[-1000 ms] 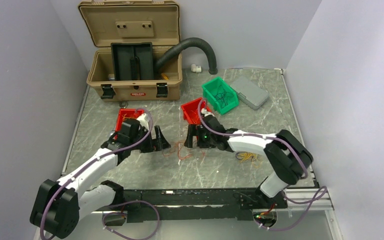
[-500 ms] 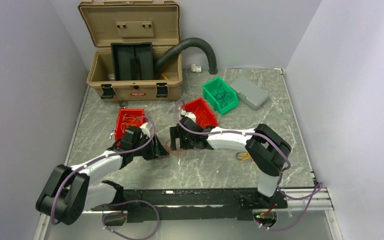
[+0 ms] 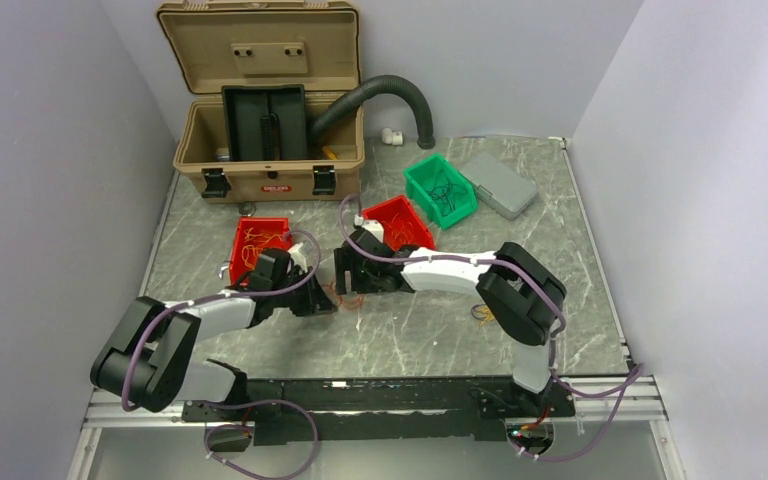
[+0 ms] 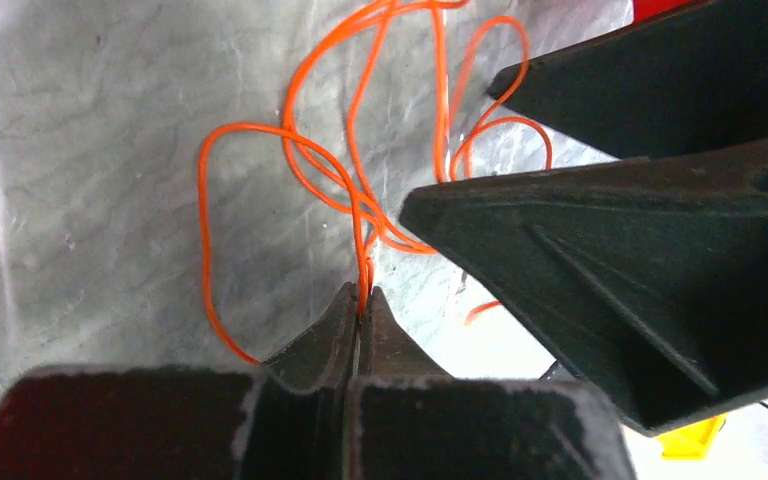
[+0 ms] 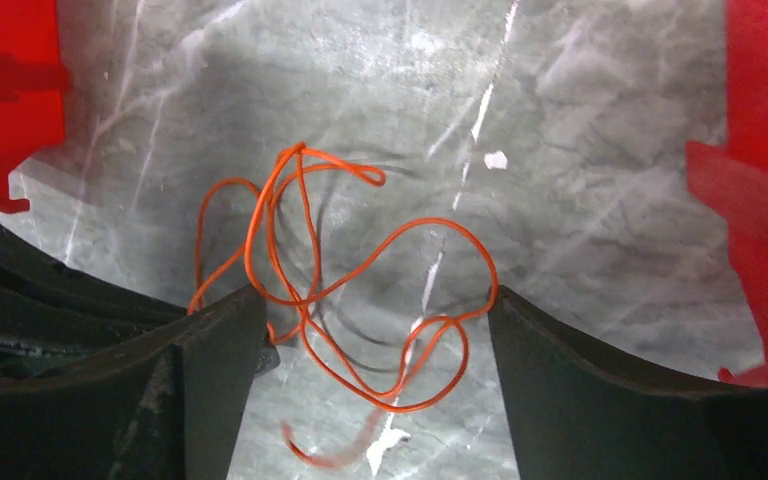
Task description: Untangle the cables
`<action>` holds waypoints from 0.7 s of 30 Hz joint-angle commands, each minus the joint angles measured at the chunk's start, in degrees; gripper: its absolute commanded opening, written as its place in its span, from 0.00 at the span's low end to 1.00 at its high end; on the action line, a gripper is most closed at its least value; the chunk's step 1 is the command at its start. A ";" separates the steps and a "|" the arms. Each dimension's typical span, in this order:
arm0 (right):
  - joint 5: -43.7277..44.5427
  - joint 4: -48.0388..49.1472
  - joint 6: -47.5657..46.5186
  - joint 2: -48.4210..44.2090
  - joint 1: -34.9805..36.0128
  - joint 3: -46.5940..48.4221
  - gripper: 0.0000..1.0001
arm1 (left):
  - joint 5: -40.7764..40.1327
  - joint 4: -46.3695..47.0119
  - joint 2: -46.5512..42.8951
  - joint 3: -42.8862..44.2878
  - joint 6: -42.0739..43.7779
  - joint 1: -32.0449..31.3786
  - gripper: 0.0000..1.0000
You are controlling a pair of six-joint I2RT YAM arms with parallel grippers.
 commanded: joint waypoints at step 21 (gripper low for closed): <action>4.38 2.14 -0.87 -10.07 0.92 -4.74 0.00 | -7.61 -14.56 -0.55 18.02 11.47 -7.29 0.00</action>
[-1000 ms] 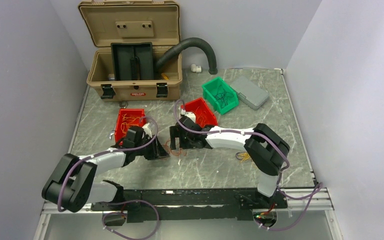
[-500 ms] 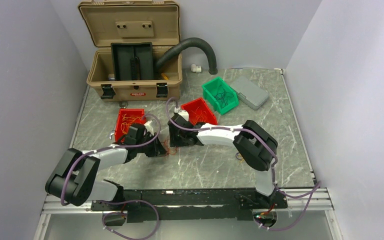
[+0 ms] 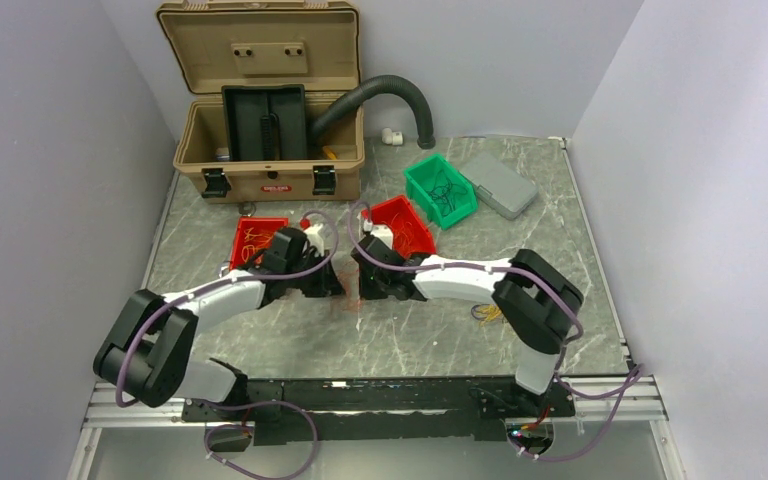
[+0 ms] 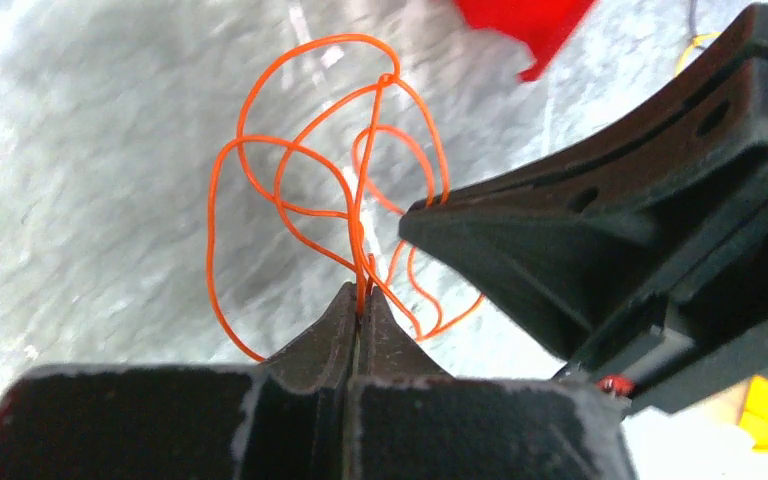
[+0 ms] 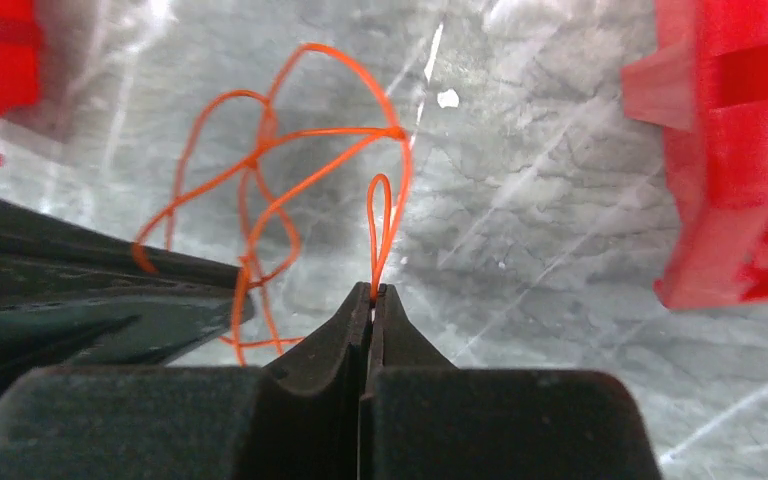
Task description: Untangle the cables
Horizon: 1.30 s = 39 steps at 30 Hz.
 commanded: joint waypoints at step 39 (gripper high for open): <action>-3.11 13.15 -22.12 -8.98 -23.33 -2.69 0.00 | -11.02 -22.03 27.83 52.96 3.51 -9.53 0.29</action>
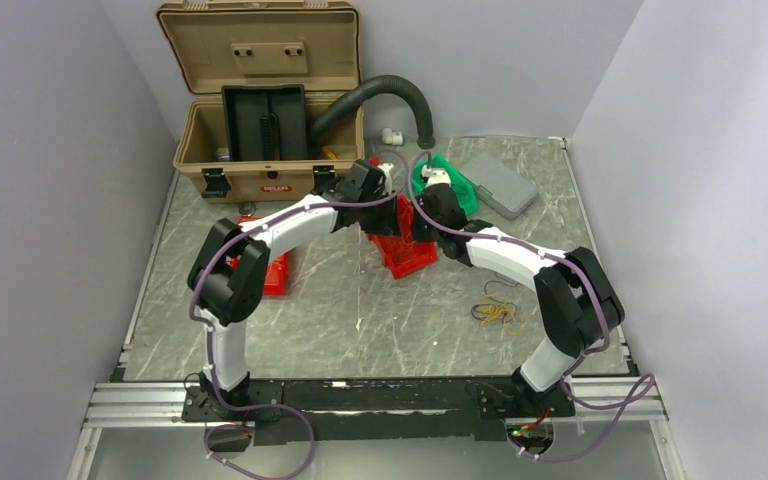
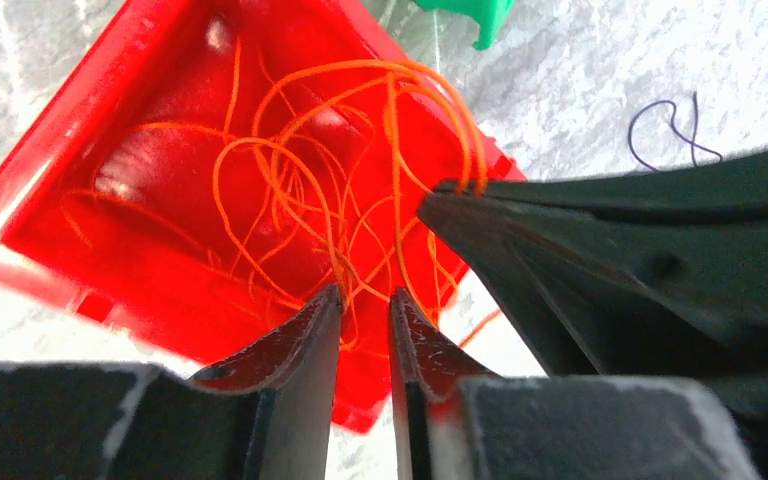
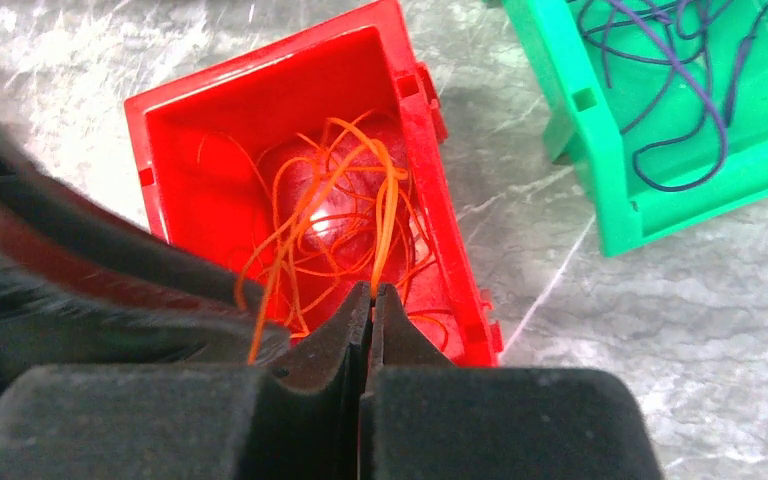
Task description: Untangle the cables
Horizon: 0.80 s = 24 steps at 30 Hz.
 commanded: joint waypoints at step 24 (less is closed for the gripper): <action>-0.31 -18.35 2.98 -5.63 0.11 9.60 0.75 | 6.79 -2.27 -32.64 -20.06 4.84 5.58 0.69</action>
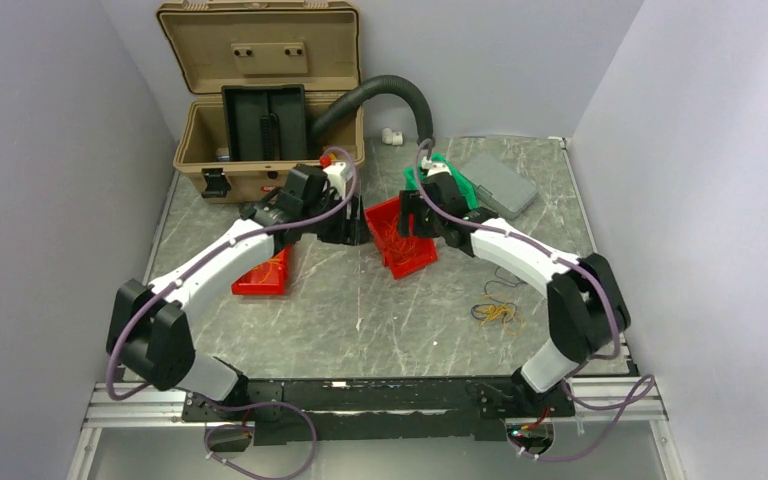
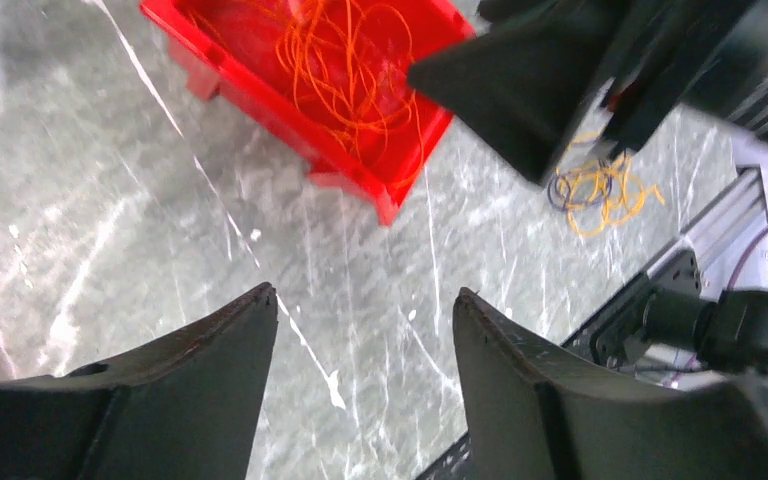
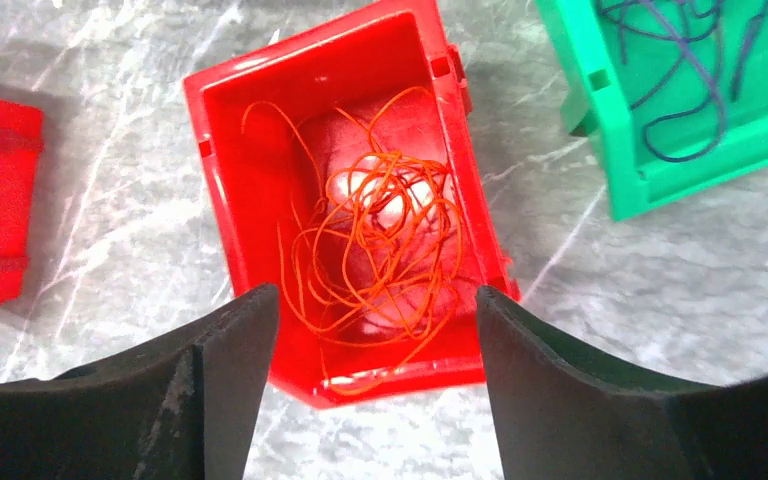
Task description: Untangle the cables
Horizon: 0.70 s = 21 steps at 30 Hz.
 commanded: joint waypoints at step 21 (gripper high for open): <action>11.22 -40.43 26.67 -42.98 -9.74 -21.49 0.95 | 3.49 14.37 -21.84 -22.15 2.44 -6.87 0.99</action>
